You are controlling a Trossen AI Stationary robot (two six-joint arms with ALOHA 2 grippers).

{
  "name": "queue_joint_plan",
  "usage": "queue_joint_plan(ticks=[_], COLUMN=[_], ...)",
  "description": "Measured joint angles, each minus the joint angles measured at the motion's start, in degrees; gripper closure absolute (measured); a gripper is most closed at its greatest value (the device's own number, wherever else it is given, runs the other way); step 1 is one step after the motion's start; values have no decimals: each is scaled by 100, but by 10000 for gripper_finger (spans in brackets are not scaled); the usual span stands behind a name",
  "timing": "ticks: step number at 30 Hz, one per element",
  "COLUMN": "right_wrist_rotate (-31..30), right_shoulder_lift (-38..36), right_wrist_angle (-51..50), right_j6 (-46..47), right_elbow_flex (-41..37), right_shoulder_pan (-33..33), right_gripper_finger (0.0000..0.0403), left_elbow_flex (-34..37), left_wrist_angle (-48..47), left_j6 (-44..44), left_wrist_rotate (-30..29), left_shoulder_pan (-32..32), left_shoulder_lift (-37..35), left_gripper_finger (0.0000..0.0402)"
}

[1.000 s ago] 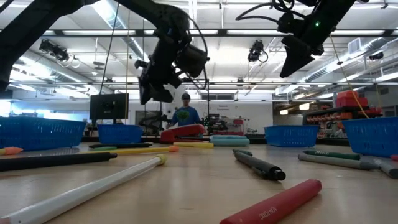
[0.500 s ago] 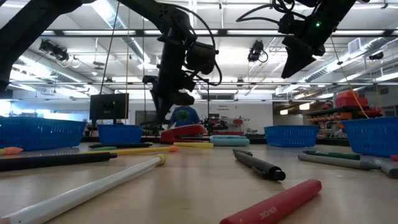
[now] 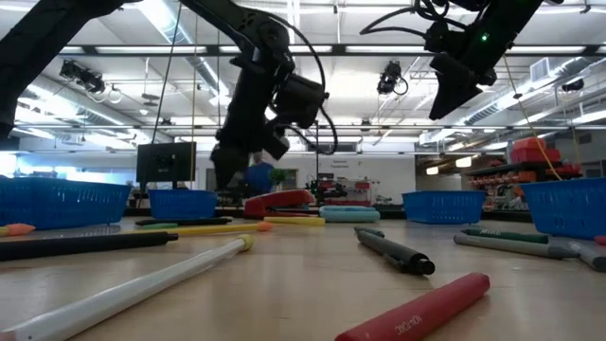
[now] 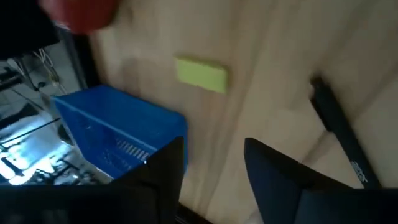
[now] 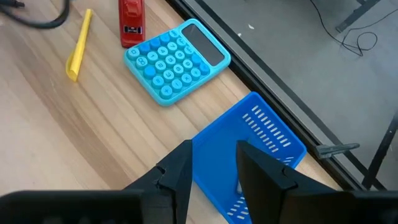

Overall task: Sort crayons/erasers/pens/pencils in bins
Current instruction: Put the yellow eraser into the top left bin

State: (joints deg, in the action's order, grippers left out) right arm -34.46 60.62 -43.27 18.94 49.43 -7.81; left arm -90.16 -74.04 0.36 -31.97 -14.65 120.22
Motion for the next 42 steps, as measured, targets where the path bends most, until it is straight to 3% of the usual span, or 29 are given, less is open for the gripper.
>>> queue_joint_plan(ticks=[4,10,18,28,35,38,42], right_wrist_rotate=[0,0,-2,0,49,301,424], right_shoulder_lift=[0,0,0,0,0,0,20], right_wrist_angle=[-53,-59,-135,-57,127,119,133], right_j6=[-2,-77,-113,-107,212,427,623], right_elbow_flex=[0,-2,-2,-2,-2,-2,-99], right_shoulder_pan=[127,339,388,386,386,407,687], right_gripper_finger=[274,274,274,274,274,274,274], left_elbow_flex=[449,545,543,536,539,539,539], left_wrist_angle=[-136,-616,-620,-229,-209,233,975], left_j6=[-322,-686,-1315,-2435,-3656,-3561,-2761], left_wrist_rotate=[37,255,253,-403,202,-12,-568], left_shoulder_pan=[235,496,828,2065,2722,2967,2957], left_shoulder_lift=[2,-56,-961,-1755,-1749,-1749,-1749], left_gripper_finger=[215,223,240,268,284,292,306])
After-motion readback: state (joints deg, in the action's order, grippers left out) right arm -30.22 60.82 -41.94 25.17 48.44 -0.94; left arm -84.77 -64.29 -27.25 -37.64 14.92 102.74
